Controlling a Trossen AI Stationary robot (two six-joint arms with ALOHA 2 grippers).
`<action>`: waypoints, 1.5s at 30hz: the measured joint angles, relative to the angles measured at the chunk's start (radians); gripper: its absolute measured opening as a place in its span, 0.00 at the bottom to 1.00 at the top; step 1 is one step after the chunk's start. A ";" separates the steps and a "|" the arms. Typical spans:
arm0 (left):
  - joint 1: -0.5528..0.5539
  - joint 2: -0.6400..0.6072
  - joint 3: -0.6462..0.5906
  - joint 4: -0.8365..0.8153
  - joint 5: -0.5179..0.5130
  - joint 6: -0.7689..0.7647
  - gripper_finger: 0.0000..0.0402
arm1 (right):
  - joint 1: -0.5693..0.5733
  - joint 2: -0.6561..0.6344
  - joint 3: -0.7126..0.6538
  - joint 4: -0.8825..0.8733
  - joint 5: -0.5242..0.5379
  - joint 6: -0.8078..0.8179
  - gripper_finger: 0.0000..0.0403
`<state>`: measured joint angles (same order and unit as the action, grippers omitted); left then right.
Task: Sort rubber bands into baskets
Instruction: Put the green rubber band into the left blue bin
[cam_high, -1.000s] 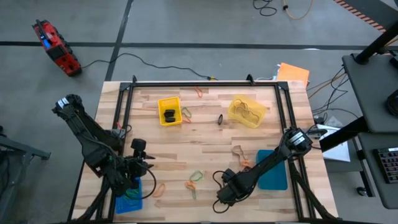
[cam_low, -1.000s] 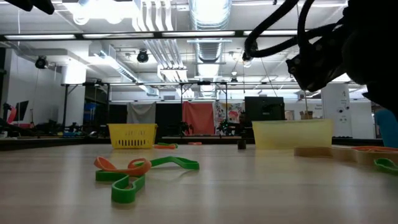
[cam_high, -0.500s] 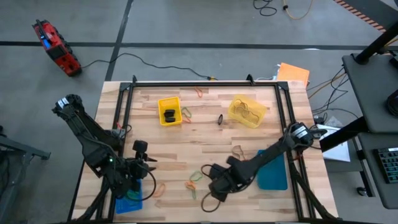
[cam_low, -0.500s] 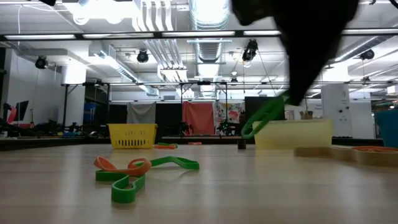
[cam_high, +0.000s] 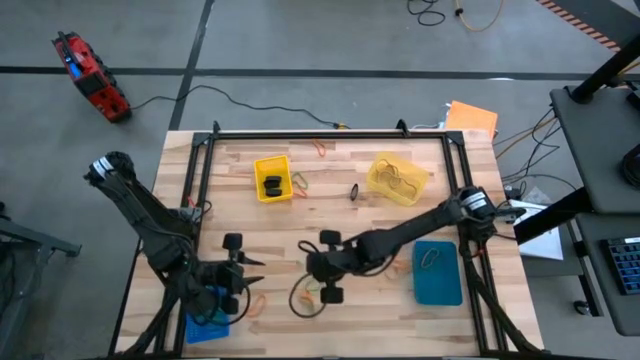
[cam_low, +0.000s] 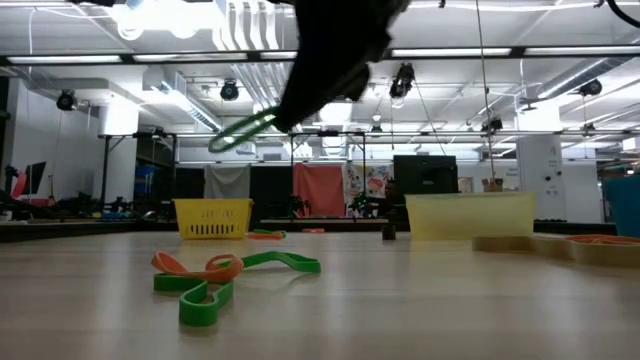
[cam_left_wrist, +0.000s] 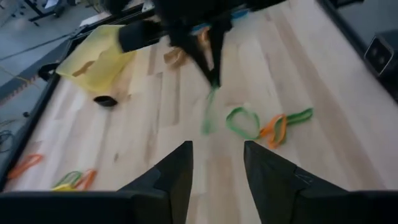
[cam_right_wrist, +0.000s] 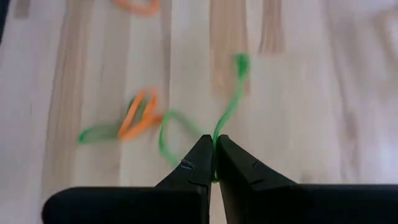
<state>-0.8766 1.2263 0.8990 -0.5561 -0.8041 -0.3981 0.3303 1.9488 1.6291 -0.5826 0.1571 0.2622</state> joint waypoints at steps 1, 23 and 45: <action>0.001 0.000 -0.020 0.041 0.000 -0.001 0.33 | -0.010 0.000 0.000 0.025 0.000 -0.031 0.03; 0.095 0.000 -0.279 0.452 -0.132 0.000 0.57 | -0.101 0.000 0.000 0.293 0.001 -0.330 0.03; 0.119 0.000 -0.284 0.460 -0.051 -0.006 0.03 | -0.102 0.000 0.000 0.361 0.000 -0.367 0.03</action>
<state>-0.7574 1.2263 0.6147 -0.0963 -0.8555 -0.4043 0.2283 1.9488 1.6291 -0.2212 0.1574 -0.1051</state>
